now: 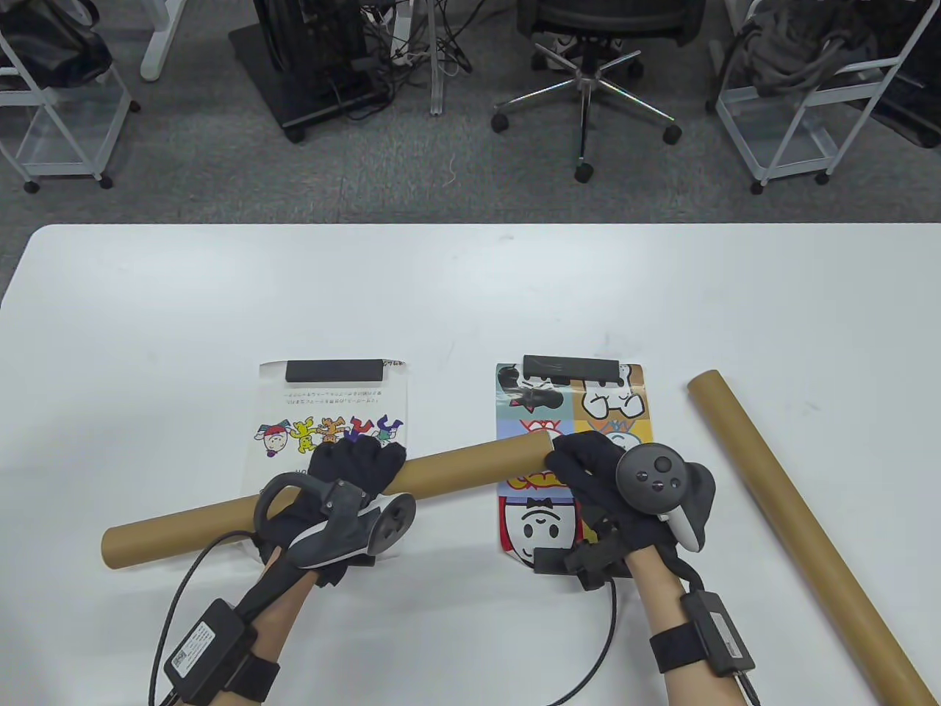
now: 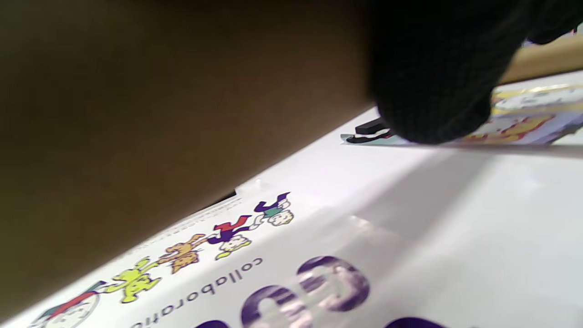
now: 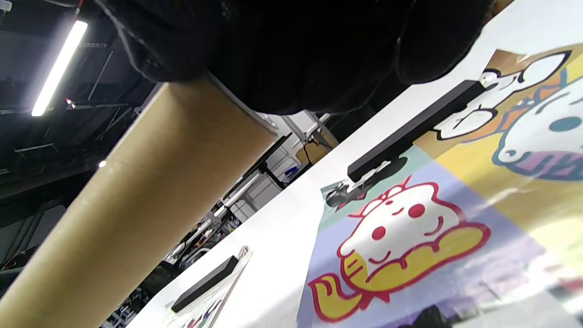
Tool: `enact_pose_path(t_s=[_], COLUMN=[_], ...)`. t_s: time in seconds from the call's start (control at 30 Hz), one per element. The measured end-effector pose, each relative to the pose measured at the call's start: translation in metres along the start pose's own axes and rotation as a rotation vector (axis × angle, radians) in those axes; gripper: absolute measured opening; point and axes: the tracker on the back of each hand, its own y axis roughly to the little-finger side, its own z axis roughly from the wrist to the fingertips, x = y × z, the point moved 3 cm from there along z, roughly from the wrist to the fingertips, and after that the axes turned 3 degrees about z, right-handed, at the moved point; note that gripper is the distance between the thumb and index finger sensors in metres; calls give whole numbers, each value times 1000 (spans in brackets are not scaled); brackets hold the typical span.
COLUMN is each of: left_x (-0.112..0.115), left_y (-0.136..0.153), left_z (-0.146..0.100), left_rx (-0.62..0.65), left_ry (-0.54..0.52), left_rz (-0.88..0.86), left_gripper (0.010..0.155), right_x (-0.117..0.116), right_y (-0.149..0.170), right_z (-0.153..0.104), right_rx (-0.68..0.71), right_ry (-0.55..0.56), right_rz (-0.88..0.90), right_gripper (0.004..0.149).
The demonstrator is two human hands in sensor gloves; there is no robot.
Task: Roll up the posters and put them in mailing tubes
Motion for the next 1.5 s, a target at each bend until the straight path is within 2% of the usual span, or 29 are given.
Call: enact_pose_path(t_s=[0.2, 0.27, 0.33, 0.4, 0.5, 0.6, 0.93, 1.1, 1.5], left_x=[6, 7, 5, 4, 3, 2, 0, 0, 3], left_y=[5, 4, 5, 6, 6, 6, 8, 8, 14], left_z=[2, 1, 2, 2, 2, 1, 0, -1, -2], left_rx=[-10, 0, 3, 5, -7, -9, -17, -16, -21], left_ry=[40, 44, 51, 65, 26, 12, -9, -17, -10], left_rz=[-41, -61, -132, -150, -110, -94, -88, -89, -99], left_gripper=[84, 84, 83, 83, 83, 83, 83, 83, 83], right_x=[-4, -2, 1, 1, 0, 2, 0, 0, 1], right_y=[4, 2, -1, 0, 6, 7, 11, 12, 9], right_z=[1, 2, 2, 2, 2, 2, 3, 4, 5], right_rx=[-28, -13, 8, 7, -13, -11, -46, -46, 5], right_ry=[-44, -35, -12, -14, -41, -38, -55, -76, -122], right_rz=[111, 72, -45, -11, 64, 62, 208, 184, 142], right_gripper=[41, 41, 41, 41, 39, 37, 45, 40, 39])
